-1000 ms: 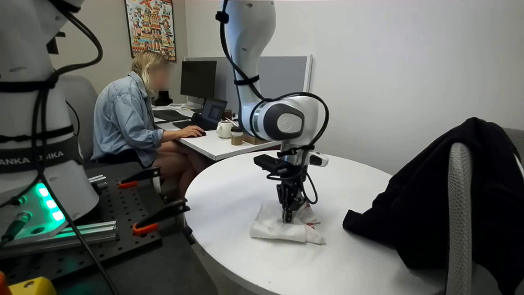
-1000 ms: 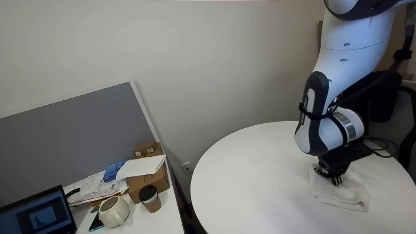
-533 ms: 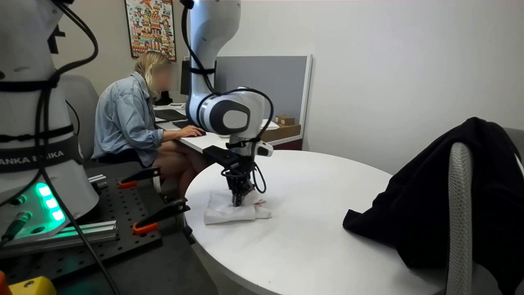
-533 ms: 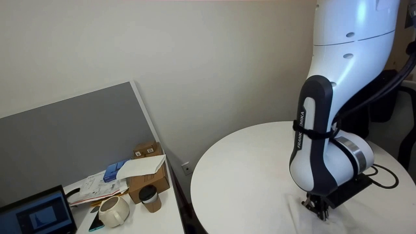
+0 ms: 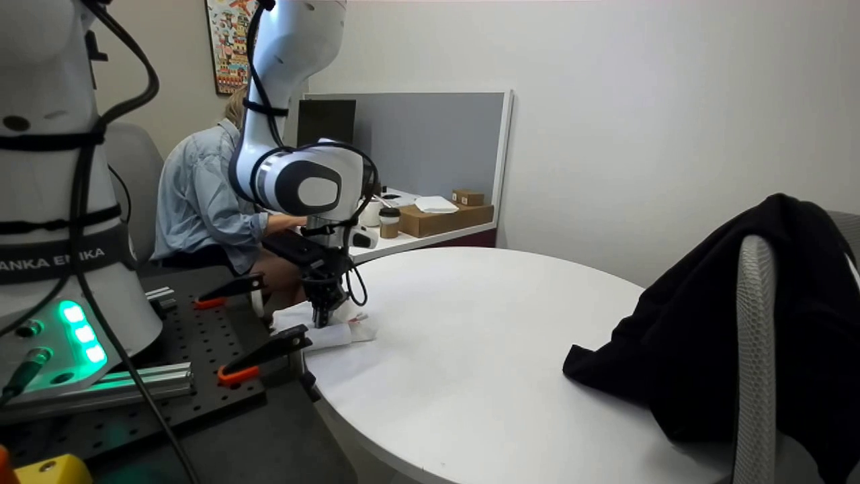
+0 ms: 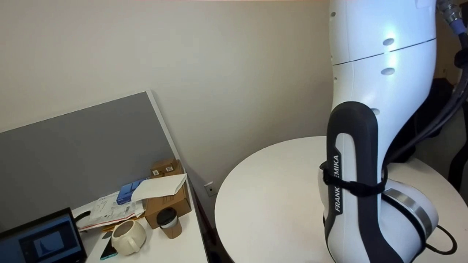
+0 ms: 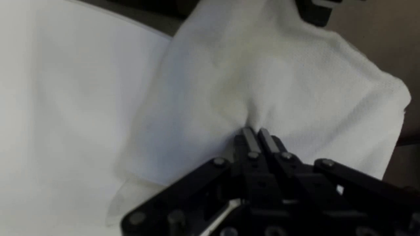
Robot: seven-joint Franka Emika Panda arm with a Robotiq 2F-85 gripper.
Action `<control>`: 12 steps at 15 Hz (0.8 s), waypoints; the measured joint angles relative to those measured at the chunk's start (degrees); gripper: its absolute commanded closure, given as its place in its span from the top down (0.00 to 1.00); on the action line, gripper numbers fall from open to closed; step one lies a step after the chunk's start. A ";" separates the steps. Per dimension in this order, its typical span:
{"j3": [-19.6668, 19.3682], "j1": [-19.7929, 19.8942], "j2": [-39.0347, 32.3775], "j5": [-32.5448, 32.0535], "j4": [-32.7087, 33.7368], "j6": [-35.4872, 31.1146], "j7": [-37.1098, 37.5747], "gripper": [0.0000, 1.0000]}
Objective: Wipe the table with the white cloth
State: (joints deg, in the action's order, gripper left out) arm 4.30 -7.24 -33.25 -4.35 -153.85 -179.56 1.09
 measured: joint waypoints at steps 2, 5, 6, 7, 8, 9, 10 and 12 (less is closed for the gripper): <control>-1.46 0.23 0.20 0.62 -0.31 -0.21 0.03 0.01; -6.31 1.11 0.48 0.92 -0.28 -0.21 0.01 0.01; -8.31 1.46 0.49 0.93 -0.17 -0.21 -0.01 0.01; -10.25 1.86 0.50 0.94 0.00 -0.21 -0.03 0.01; -12.08 2.27 0.51 0.94 0.19 -0.21 -0.05 0.01; -13.85 2.61 0.53 0.95 0.38 -0.21 -0.05 0.01; -15.51 2.80 0.53 0.95 0.57 -0.21 -0.05 0.01; -18.58 2.93 0.53 0.97 0.94 -0.21 -0.03 0.01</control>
State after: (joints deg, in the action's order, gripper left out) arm -14.28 -4.30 -32.72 -3.38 -152.91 -179.77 1.06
